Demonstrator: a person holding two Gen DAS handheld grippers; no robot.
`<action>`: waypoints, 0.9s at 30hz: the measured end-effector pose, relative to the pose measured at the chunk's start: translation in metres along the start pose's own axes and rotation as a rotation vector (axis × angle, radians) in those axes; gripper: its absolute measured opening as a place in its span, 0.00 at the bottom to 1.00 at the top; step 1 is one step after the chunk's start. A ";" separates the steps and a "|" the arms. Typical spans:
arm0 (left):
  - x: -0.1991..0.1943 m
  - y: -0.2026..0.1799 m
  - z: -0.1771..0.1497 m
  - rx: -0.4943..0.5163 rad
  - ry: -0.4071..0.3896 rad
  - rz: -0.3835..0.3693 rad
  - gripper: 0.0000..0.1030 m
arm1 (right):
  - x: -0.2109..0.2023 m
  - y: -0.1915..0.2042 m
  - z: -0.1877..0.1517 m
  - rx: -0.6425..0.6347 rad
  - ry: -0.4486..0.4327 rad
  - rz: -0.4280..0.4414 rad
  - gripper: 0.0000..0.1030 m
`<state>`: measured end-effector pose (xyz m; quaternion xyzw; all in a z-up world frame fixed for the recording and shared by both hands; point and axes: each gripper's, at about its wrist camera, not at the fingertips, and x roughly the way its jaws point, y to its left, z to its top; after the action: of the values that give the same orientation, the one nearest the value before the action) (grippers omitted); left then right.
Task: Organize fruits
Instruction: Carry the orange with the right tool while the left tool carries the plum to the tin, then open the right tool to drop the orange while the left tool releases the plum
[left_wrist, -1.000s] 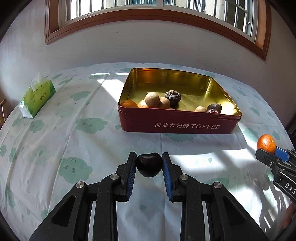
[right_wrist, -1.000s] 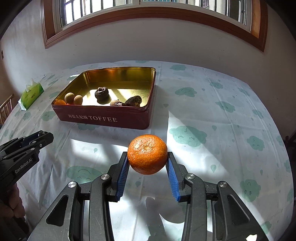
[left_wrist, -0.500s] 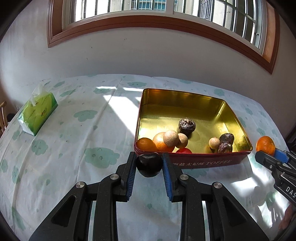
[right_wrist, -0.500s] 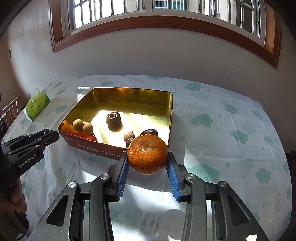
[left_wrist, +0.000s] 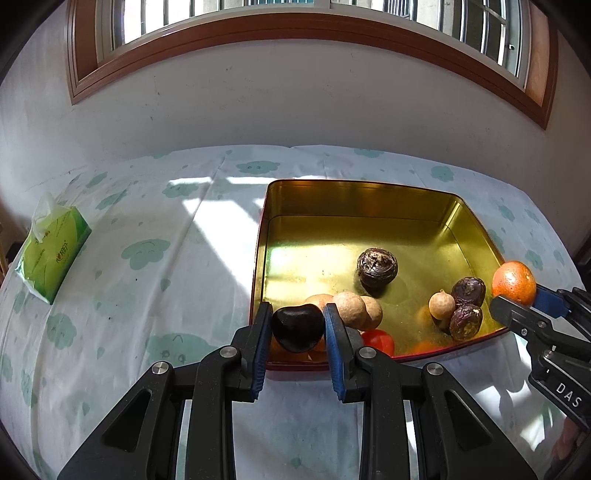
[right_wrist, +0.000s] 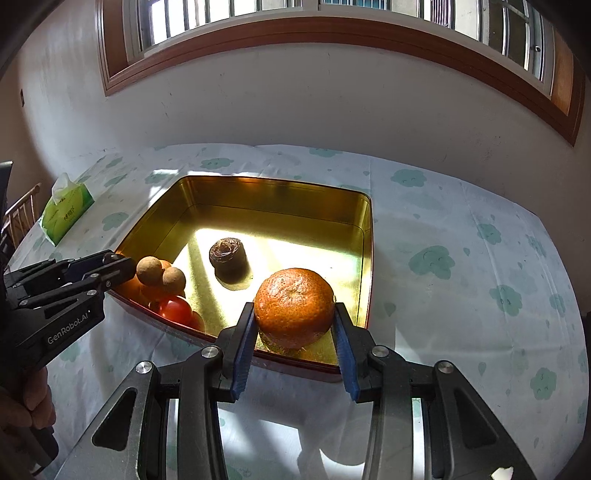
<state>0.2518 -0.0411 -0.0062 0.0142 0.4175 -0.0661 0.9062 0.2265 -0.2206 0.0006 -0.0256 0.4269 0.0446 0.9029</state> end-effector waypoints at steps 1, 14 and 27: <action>0.001 -0.002 0.001 0.005 -0.002 -0.001 0.28 | 0.002 -0.001 0.000 0.001 0.004 0.000 0.36; 0.023 -0.012 0.008 0.011 0.009 -0.024 0.28 | 0.029 -0.003 0.005 -0.005 0.039 -0.006 0.36; 0.031 -0.011 0.012 0.021 0.004 -0.003 0.28 | 0.044 0.002 0.016 -0.022 0.030 -0.036 0.37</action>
<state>0.2793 -0.0567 -0.0209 0.0231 0.4186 -0.0719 0.9050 0.2661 -0.2142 -0.0229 -0.0439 0.4394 0.0326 0.8966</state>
